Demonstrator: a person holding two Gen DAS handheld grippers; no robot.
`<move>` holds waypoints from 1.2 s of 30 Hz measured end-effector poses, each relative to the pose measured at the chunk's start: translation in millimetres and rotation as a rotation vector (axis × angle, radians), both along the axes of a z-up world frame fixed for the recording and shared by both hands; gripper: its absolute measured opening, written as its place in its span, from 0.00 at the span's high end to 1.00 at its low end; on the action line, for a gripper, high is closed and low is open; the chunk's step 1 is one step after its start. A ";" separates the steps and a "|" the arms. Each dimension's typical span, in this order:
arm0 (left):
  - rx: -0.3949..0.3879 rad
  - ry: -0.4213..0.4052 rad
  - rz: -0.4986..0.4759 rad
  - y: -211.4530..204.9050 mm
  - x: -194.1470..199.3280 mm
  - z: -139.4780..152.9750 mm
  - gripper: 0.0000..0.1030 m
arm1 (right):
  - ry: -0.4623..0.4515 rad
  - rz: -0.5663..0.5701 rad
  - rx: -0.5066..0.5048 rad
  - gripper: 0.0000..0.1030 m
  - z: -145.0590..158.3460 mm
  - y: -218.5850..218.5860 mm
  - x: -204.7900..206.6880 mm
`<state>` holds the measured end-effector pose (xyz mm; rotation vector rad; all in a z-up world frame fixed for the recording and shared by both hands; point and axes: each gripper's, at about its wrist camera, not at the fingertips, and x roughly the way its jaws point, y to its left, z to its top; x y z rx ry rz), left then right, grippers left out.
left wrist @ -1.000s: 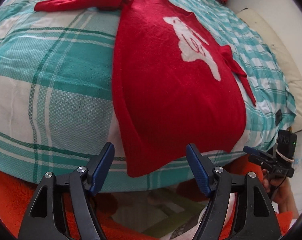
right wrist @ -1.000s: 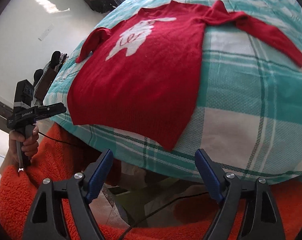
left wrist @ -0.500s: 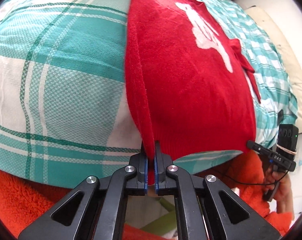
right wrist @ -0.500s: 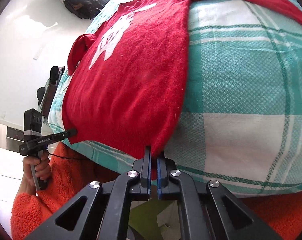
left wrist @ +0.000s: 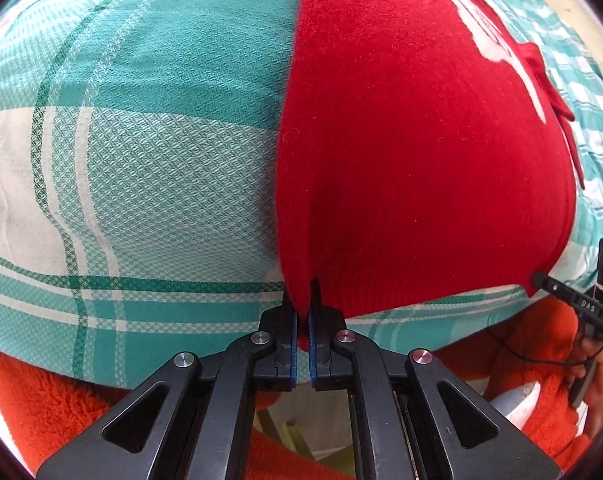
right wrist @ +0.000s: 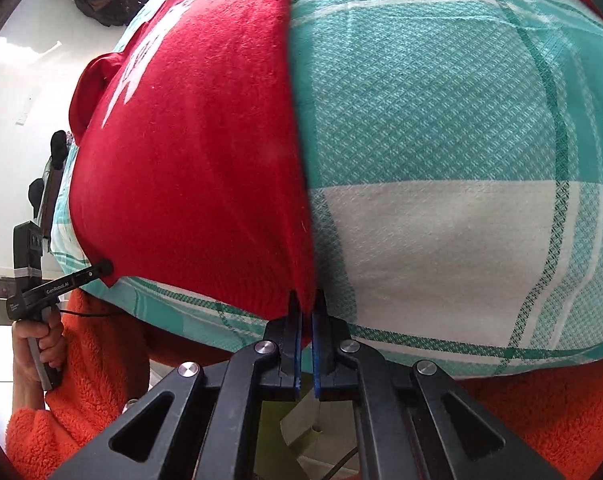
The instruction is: Fold small clothes
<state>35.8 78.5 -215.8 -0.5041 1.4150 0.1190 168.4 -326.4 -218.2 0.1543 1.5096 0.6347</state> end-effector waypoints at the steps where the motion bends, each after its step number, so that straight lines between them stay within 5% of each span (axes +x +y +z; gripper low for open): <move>1: -0.010 -0.001 0.010 -0.3 0.9 -2.3 0.98 | 0.001 -0.005 -0.001 0.97 -1.3 -0.6 0.2; 13: -0.032 0.004 0.062 9.5 -16.4 -0.1 0.98 | -0.013 0.008 -0.021 0.97 4.5 2.3 -7.8; 16: -0.086 0.037 0.110 28.0 -18.2 -14.0 0.92 | 0.000 -0.006 -0.026 0.97 -4.1 2.8 -4.0; 19: -0.076 0.036 0.110 38.2 -24.3 -8.0 0.70 | 0.022 -0.040 0.005 0.96 -3.9 -3.2 -3.8; 22: -0.040 0.032 0.143 51.7 -42.4 5.0 0.63 | 0.047 -0.087 0.008 0.79 1.3 -17.8 -8.7; 23: -0.017 0.016 0.157 57.5 -48.7 13.9 0.63 | 0.049 -0.097 -0.005 0.65 5.1 -24.2 -11.8; 24: 0.025 -0.007 0.169 62.7 -54.8 25.8 0.63 | 0.037 -0.110 -0.010 0.58 11.2 -31.6 -14.8; 27: 0.146 -0.120 0.156 73.5 -57.3 66.3 0.62 | -0.062 -0.145 -0.009 0.58 38.8 -51.1 -19.6; 30: 0.116 -0.241 0.115 74.5 -26.6 96.3 0.56 | -0.185 -0.138 0.059 0.58 68.0 -49.5 -12.5; 33: 0.096 -0.316 0.090 60.4 7.6 92.7 0.42 | -0.257 -0.150 0.168 0.58 83.3 -36.4 10.7; 36: 0.083 -0.266 0.100 47.6 32.1 79.3 0.43 | -0.306 -0.148 0.201 0.58 80.9 -19.5 40.1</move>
